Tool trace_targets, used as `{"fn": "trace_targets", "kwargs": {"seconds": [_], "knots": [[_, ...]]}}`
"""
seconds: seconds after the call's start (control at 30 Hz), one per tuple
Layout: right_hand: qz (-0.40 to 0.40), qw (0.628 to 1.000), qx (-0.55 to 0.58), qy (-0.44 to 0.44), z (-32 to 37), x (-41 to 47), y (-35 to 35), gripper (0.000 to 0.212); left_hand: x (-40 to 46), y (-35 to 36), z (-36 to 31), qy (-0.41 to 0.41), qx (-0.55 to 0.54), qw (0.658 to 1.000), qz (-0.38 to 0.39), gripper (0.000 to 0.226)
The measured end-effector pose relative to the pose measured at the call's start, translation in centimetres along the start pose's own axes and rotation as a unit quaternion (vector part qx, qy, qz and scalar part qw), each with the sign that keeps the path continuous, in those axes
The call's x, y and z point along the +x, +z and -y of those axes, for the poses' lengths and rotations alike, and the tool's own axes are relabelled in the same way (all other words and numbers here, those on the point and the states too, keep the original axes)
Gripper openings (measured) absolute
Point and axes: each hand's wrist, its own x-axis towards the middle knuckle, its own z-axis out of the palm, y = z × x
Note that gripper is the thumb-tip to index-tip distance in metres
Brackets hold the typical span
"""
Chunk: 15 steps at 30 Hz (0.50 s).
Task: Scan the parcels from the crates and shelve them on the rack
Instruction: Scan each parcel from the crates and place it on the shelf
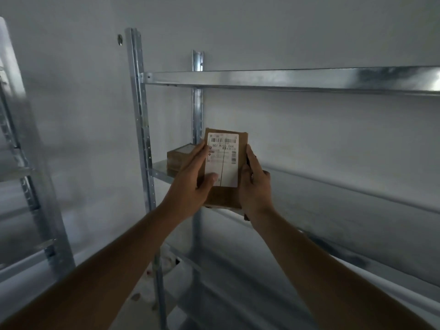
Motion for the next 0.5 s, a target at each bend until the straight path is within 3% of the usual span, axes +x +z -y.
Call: {"fn": "trace_targets", "kwargs": {"seconds": [0.27,0.5], "knots": [[-0.017,1.0,-0.005,0.01,-4.2,9.3,6.1,0.051,7.3,0.9,9.2,-0.031,-0.032,0.999,0.021,0.076],[-0.041,0.998,-0.03,0.047,-7.3,16.1,8.8,0.048,13.2,2.4,15.1,-0.053,-0.05,0.994,0.082,0.072]]}}
